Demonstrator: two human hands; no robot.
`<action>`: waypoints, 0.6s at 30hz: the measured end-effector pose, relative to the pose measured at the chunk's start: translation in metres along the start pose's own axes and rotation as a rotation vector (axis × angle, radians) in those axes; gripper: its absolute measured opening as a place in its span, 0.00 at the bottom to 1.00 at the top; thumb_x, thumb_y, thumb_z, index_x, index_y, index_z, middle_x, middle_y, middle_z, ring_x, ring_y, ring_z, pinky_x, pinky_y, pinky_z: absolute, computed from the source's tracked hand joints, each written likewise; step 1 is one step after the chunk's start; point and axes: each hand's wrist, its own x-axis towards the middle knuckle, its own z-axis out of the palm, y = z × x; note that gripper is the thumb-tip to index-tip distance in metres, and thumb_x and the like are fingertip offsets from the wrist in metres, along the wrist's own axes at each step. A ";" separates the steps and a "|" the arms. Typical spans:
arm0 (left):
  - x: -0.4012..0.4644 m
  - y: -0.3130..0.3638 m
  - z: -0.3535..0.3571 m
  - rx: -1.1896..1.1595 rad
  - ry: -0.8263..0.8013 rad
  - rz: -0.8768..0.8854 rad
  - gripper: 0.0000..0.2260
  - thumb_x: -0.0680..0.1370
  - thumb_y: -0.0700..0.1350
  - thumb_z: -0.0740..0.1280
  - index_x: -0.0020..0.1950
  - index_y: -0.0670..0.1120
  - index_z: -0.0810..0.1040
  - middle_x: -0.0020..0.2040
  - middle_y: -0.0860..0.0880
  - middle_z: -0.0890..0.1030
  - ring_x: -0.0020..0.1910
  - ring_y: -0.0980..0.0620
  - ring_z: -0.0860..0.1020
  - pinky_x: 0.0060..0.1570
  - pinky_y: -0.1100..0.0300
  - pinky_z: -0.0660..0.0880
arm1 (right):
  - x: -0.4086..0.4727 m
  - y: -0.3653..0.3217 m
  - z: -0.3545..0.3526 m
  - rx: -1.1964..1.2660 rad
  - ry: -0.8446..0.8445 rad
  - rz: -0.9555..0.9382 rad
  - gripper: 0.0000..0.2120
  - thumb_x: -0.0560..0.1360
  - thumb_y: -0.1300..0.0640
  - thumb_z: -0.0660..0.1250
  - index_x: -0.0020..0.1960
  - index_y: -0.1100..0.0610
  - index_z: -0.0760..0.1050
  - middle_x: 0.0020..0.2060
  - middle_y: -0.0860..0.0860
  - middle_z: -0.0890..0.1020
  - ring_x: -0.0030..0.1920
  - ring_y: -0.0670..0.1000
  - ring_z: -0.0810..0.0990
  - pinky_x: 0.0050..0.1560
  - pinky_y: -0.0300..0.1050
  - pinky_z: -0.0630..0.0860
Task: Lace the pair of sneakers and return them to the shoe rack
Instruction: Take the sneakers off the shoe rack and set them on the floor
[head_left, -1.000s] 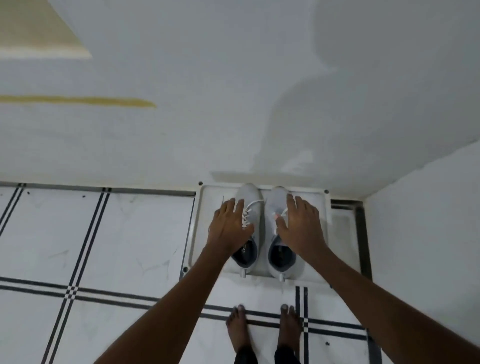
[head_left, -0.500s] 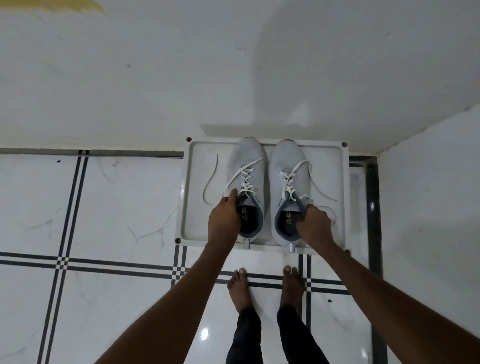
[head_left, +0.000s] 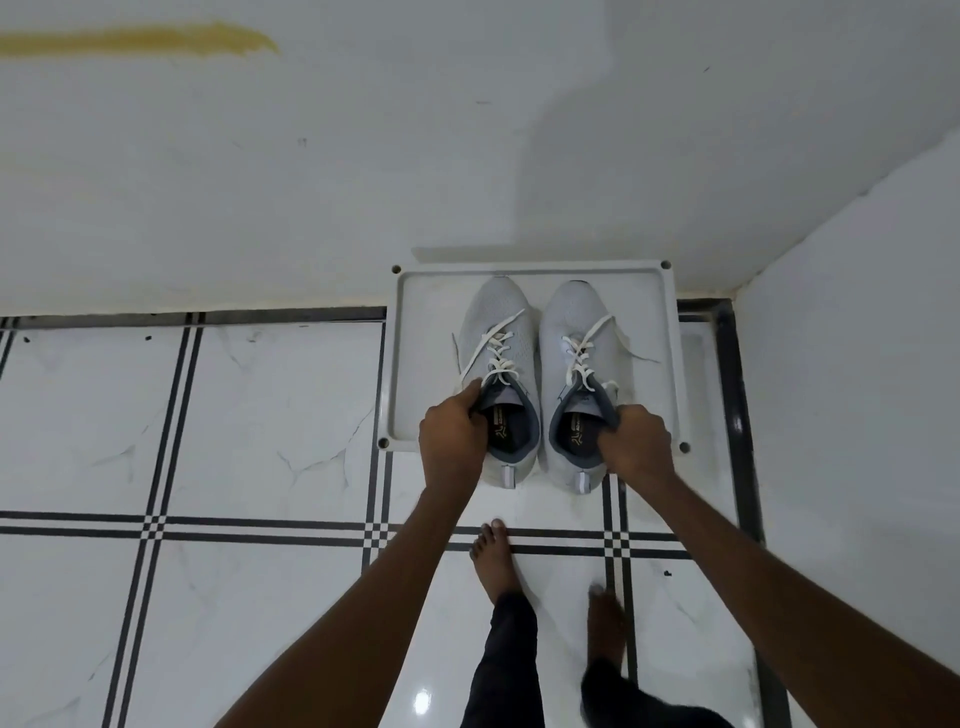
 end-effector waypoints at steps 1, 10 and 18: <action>-0.011 -0.002 -0.003 -0.021 0.016 0.007 0.25 0.75 0.35 0.60 0.69 0.52 0.78 0.43 0.43 0.86 0.38 0.45 0.80 0.37 0.59 0.76 | -0.011 0.004 -0.002 0.012 0.005 -0.011 0.07 0.71 0.64 0.64 0.44 0.65 0.79 0.34 0.56 0.79 0.36 0.59 0.78 0.31 0.42 0.66; -0.133 -0.040 0.006 -0.052 0.124 0.010 0.22 0.74 0.37 0.66 0.65 0.53 0.81 0.36 0.50 0.84 0.34 0.53 0.79 0.36 0.76 0.69 | -0.101 0.075 0.022 0.029 0.004 -0.097 0.08 0.73 0.59 0.64 0.42 0.63 0.79 0.36 0.59 0.81 0.39 0.63 0.80 0.41 0.48 0.74; -0.194 -0.102 0.060 -0.163 0.073 -0.056 0.20 0.75 0.38 0.66 0.65 0.53 0.81 0.42 0.49 0.87 0.40 0.52 0.84 0.36 0.71 0.72 | -0.141 0.138 0.081 0.011 -0.043 -0.070 0.08 0.74 0.62 0.64 0.44 0.66 0.79 0.33 0.56 0.77 0.38 0.62 0.78 0.38 0.45 0.69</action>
